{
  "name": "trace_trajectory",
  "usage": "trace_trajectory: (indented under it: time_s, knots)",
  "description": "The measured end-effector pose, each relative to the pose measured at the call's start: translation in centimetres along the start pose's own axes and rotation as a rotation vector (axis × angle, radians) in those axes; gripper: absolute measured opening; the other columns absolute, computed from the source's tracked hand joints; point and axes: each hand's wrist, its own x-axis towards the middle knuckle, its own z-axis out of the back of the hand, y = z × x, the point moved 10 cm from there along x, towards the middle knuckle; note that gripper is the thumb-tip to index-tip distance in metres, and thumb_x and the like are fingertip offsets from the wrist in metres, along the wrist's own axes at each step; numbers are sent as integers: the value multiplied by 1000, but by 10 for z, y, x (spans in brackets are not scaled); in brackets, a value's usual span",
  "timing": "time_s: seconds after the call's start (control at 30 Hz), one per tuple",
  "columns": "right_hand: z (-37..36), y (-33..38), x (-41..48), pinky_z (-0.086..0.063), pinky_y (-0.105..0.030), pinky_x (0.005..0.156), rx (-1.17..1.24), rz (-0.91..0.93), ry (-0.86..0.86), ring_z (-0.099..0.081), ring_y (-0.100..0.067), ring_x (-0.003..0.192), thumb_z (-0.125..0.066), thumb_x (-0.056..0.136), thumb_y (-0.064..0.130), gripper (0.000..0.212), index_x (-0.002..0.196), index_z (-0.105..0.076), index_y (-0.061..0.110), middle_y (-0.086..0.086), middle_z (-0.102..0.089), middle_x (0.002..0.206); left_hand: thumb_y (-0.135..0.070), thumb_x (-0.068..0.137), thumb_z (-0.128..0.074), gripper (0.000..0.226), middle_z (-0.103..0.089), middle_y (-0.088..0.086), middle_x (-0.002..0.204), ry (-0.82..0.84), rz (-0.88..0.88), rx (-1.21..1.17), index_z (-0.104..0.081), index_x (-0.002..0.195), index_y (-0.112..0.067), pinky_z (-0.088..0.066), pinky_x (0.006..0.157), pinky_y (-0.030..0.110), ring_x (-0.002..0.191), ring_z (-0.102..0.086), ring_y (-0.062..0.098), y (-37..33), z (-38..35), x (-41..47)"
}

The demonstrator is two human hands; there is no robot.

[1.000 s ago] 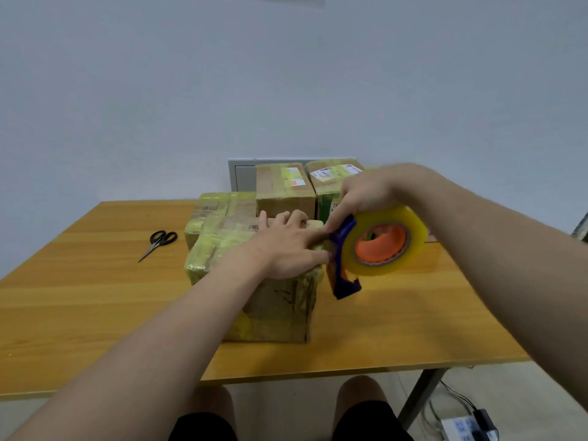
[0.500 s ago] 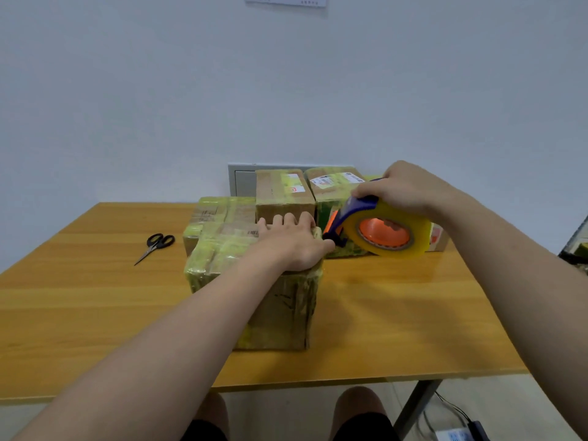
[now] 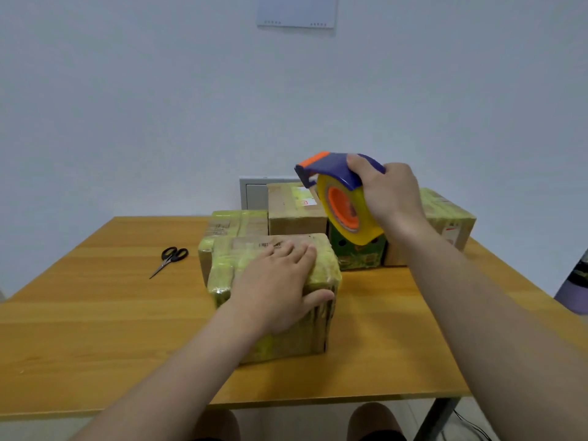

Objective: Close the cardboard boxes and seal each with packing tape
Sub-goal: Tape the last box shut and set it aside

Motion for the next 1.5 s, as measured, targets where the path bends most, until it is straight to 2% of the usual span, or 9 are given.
trace_trajectory:
  time_s: [0.13, 0.3, 0.4, 0.57, 0.8, 0.9, 1.0, 1.23, 1.5]
  knots:
    - [-34, 6, -24, -43, -32, 62, 194, 13, -19, -55, -15, 57, -57, 98, 54, 53, 60, -61, 17, 6, -60, 56, -76, 99, -27, 91, -14, 3, 174, -26, -15, 5, -9, 167, -18, -16, 128, 38, 160, -12, 23, -3, 1, 2]
    - [-53, -9, -48, -46, -17, 54, 239, 70, -76, -64, -1, 50, -56, 101, 50, 48, 72, -70, 14, 10, -67, 54, -78, 96, -37, 87, -42, 2, 163, -139, 71, 23, -36, 158, -17, -45, 111, 36, 149, -40, 20, 1, 10, -8]
    - [-50, -15, -51, -37, -9, 47, 225, 83, -138, -60, 3, 46, -58, 102, 44, 45, 74, -68, 10, 10, -61, 52, -77, 96, -38, 86, -38, -1, 165, -188, 100, 0, -34, 161, -21, -40, 116, 35, 152, -36, 16, 1, 10, -14]
    - [-67, -3, -57, -48, -23, 54, 93, 204, -113, -63, -7, 55, -58, 97, 53, 44, 70, -63, 20, 5, -66, 61, -78, 98, -29, 84, -29, -5, 169, -204, 100, -10, -26, 164, -27, -19, 128, 38, 157, -25, 14, 13, 5, -24]
    - [-63, -10, -49, -43, -22, 52, 87, 173, -120, -61, -9, 52, -56, 99, 52, 48, 63, -61, 20, 3, -64, 57, -87, 88, -37, 83, -49, -18, 156, -303, 220, -78, -51, 152, -37, -37, 116, 31, 145, -43, 6, 65, 25, -56]
    - [-63, -12, -53, -38, -12, 48, 115, 172, -138, -60, -5, 51, -58, 100, 48, 46, 64, -61, 19, 6, -62, 55, -88, 78, -49, 86, -59, -16, 146, -362, 280, -294, -64, 142, -32, -46, 108, 31, 137, -52, 6, 91, 18, -76]
    - [-61, -13, -55, -45, -17, 51, 148, 188, -154, -63, -5, 53, -59, 100, 48, 42, 71, -64, 18, 7, -64, 58, -75, 80, -63, 78, -60, -12, 145, -450, 283, -457, -66, 139, -25, -41, 113, 27, 138, -50, 5, 94, 9, -85]
    - [-59, -15, -60, -60, -44, 55, 231, 189, -152, -67, -14, 52, -60, 97, 49, 40, 73, -67, 18, 5, -67, 59, -69, 78, -74, 89, -33, -6, 167, -442, 433, -570, -52, 152, -25, -29, 121, 34, 153, -28, 12, 95, -1, -88]
    - [-52, -22, -67, -54, -29, 55, 325, 219, -161, -67, -14, 58, -54, 95, 53, 41, 76, -68, 21, 4, -69, 64, -79, 73, -70, 107, -13, 3, 174, -324, 578, -543, -35, 161, -29, -33, 121, 41, 154, -29, 25, 83, 1, -87]
